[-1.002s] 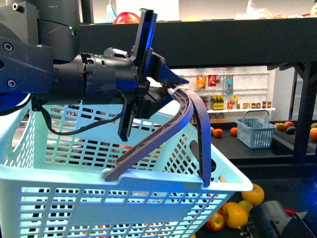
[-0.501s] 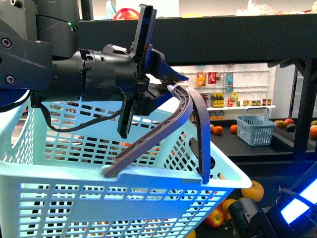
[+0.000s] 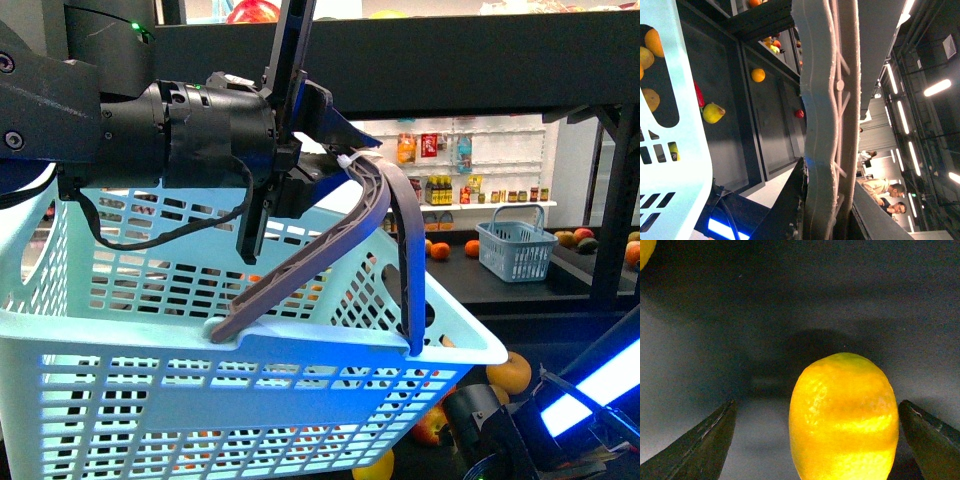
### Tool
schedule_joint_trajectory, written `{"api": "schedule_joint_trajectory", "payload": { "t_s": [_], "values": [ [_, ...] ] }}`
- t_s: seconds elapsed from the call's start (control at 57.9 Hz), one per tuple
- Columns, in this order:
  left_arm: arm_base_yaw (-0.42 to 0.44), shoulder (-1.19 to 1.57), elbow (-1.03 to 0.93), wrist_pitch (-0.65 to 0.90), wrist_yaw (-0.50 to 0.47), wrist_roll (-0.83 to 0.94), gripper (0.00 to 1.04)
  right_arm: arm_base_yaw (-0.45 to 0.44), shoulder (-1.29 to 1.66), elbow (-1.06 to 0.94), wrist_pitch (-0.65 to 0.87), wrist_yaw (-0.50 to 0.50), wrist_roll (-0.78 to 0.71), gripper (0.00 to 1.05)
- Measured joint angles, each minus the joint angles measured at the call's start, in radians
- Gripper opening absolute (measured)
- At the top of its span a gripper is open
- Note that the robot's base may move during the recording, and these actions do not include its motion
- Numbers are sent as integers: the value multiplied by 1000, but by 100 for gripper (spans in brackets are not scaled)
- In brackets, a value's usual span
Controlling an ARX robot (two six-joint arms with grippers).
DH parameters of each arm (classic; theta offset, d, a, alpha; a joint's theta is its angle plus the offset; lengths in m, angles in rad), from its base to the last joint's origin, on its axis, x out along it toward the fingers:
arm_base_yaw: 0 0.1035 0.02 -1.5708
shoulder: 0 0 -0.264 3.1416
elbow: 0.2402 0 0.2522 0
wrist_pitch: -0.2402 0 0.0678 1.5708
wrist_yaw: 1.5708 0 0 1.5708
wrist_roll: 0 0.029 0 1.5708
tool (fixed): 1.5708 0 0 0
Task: Pick lemon from shelf
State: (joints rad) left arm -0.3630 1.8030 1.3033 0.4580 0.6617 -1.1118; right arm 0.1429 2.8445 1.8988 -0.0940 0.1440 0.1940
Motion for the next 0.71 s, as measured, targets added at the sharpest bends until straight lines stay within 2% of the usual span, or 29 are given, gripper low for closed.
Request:
{"api": "schedule_joint_trajectory", "payload": {
  "t_s": [0.173, 0.242, 0.294, 0.518, 0.708],
  "values": [
    [0, 0, 0, 0, 0, 0, 12, 2, 9, 8, -21, 15, -11, 71],
    [0, 0, 0, 0, 0, 0, 12, 2, 12, 10, -28, 14, -11, 56],
    [0, 0, 0, 0, 0, 0, 12, 2, 13, 11, -34, 13, -10, 50],
    [0, 0, 0, 0, 0, 0, 12, -5, 8, 5, -23, 18, -7, 46],
    [0, 0, 0, 0, 0, 0, 12, -31, -56, -87, 45, 45, -23, 46]
  ]
}}
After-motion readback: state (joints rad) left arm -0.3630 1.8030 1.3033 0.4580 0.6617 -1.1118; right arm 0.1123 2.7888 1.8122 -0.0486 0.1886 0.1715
